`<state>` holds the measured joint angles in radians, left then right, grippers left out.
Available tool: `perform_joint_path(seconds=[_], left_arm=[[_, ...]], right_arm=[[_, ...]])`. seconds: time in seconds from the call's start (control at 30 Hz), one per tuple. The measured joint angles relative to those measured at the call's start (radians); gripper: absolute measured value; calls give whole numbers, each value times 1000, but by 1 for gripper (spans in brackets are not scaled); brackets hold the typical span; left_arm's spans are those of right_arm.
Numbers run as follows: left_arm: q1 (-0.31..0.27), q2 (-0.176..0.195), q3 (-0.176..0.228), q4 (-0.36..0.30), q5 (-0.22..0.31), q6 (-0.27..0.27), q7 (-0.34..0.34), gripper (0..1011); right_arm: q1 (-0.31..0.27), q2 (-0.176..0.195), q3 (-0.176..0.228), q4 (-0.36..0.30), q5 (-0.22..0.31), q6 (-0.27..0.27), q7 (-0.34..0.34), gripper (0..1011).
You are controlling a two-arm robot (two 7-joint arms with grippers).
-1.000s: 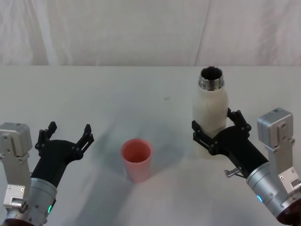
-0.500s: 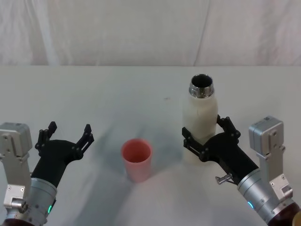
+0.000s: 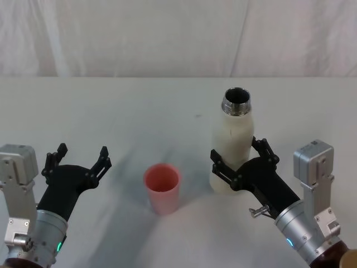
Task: Grasp the thermos with one hand and pour water into the cup lid.
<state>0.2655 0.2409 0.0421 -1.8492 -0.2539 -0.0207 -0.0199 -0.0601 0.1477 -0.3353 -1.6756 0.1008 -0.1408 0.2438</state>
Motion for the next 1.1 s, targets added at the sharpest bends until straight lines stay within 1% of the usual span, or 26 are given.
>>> perform_joint_path(seconds=[0.37,1.1], left_arm=[[0,0,0,0,0,0,0,1001],[0,0,0,0,0,0,0,1001]], right_arm=[[11,-1,-3,20,2,-2,-2,951],[29,4,11,56,-11,-1,-14,951]])
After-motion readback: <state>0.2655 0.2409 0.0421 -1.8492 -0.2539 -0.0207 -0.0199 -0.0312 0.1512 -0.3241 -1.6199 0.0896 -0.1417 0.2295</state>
